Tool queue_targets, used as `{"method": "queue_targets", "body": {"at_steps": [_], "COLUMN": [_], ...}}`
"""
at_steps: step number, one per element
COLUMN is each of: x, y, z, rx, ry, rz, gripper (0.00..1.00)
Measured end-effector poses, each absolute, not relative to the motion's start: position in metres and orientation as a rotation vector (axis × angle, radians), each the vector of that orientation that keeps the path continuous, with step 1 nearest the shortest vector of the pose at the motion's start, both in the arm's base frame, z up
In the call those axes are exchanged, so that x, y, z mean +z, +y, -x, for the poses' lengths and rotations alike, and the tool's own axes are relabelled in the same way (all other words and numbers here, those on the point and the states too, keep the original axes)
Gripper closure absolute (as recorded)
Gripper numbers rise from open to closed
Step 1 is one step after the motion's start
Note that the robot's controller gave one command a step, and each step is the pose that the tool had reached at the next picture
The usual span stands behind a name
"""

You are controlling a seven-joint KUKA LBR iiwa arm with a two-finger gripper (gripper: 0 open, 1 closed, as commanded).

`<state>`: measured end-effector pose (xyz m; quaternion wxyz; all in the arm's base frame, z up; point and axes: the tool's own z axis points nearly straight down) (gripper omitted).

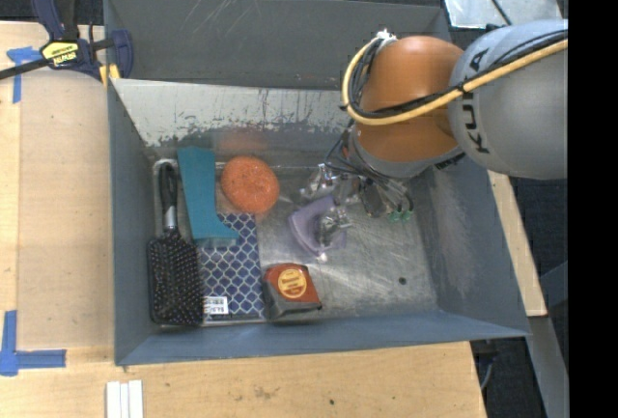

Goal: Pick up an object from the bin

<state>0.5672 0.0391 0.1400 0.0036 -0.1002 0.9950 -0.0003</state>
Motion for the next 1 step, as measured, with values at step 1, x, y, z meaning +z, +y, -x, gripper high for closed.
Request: {"method": "queue_targets", "body": {"at_steps": [1], "x": [0.1497], "y": [0.039], "z": [-0.5657], "rx": [0.0], "ry": [3.126], "rz": [0.315], "gripper": [1.0]}}
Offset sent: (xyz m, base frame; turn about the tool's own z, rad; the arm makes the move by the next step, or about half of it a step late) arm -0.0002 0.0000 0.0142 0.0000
